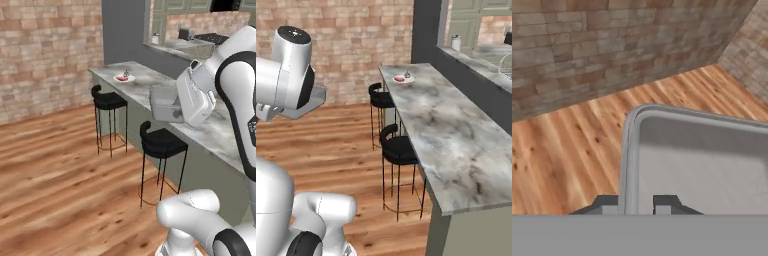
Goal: Retrieve the tupperware and aluminum foil from the cabinet and place them on the dining counter near the plate with steak and garlic to prepare for storing leftovers.
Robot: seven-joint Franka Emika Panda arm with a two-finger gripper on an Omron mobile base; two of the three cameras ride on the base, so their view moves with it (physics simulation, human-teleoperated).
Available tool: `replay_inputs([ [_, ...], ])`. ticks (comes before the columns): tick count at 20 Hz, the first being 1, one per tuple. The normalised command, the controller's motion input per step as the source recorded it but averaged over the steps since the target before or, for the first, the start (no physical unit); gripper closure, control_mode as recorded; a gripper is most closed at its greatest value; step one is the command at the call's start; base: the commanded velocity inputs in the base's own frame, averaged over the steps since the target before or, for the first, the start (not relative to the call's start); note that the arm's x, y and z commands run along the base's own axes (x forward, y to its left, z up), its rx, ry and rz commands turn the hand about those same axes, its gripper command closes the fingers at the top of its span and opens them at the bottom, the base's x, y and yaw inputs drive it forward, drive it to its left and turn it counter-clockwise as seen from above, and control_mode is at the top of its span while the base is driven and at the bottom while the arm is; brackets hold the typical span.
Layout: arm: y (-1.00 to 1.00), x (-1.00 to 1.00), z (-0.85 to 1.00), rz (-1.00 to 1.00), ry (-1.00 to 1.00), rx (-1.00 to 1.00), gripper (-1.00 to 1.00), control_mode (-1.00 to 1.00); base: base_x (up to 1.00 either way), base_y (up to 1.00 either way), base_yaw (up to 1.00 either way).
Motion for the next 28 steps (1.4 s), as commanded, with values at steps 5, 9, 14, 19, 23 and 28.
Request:
replay_inputs([
  [5, 0.00, 0.00, 0.00, 0.00, 0.00, 0.00, 1.00, 1.00, 1.00, 0.79, -0.52],
  [9, 0.00, 0.00, 0.00, 0.00, 0.00, 0.00, 1.00, 1.00, 1.00, 0.83, -0.52],
  [14, 0.00, 0.00, 0.00, 0.00, 0.00, 0.00, 1.00, 1.00, 0.86, 0.93, -0.51],
  [19, 0.00, 0.00, 0.00, 0.00, 0.00, 0.00, 1.00, 1.00, 0.38, 1.00, -0.47],
  [23, 0.00, 0.00, 0.00, 0.00, 0.00, 0.00, 1.00, 1.00, 0.30, 1.00, -0.46],
  [28, 0.00, 0.00, 0.00, 0.00, 0.00, 0.00, 1.00, 1.00, 0.44, 1.00, -0.46],
])
